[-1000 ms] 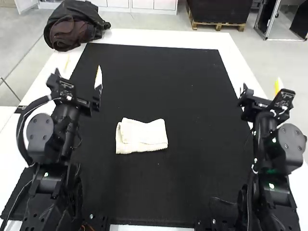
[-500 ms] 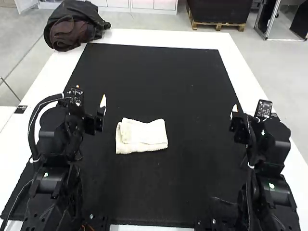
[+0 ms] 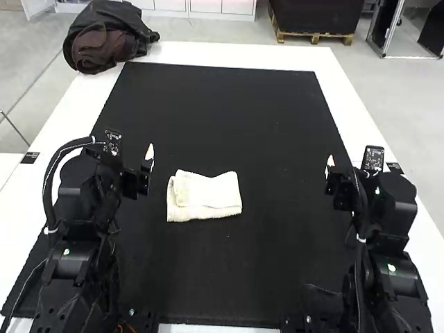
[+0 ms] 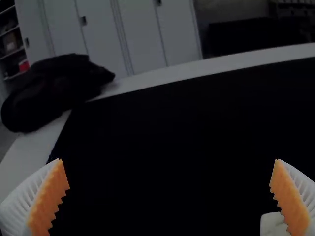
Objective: Fold the towel.
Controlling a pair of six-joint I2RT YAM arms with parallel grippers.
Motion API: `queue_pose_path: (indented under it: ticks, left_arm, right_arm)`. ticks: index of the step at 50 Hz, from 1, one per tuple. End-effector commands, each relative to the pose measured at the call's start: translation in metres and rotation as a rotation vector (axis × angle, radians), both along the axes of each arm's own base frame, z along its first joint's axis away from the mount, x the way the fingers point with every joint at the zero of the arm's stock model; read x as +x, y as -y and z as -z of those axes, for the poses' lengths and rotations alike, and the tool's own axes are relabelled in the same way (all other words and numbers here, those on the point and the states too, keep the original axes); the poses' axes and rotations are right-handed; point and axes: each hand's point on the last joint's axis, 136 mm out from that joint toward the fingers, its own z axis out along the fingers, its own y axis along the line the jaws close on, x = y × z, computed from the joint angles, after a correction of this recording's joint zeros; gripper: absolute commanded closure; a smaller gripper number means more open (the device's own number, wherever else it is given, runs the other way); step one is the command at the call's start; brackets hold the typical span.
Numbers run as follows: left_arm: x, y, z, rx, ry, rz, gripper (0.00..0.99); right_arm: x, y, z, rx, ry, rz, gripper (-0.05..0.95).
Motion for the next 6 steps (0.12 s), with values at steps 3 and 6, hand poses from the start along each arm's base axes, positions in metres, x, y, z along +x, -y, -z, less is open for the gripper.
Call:
queue_pose_path:
  ticks: [3,6]
  left_arm:
    - [0.0000,-0.0017,0.0000,0.009,0.005,-0.009,0.036]
    - [-0.0001,-0.0017,-0.0004,0.007,0.006,-0.009,0.036]
  right_arm:
    - [0.0001,-0.0035,0.0022,-0.004,-0.003,-0.024,-0.02]
    - [0.0001,-0.0035,0.0022,-0.004,-0.003,-0.024,-0.02]
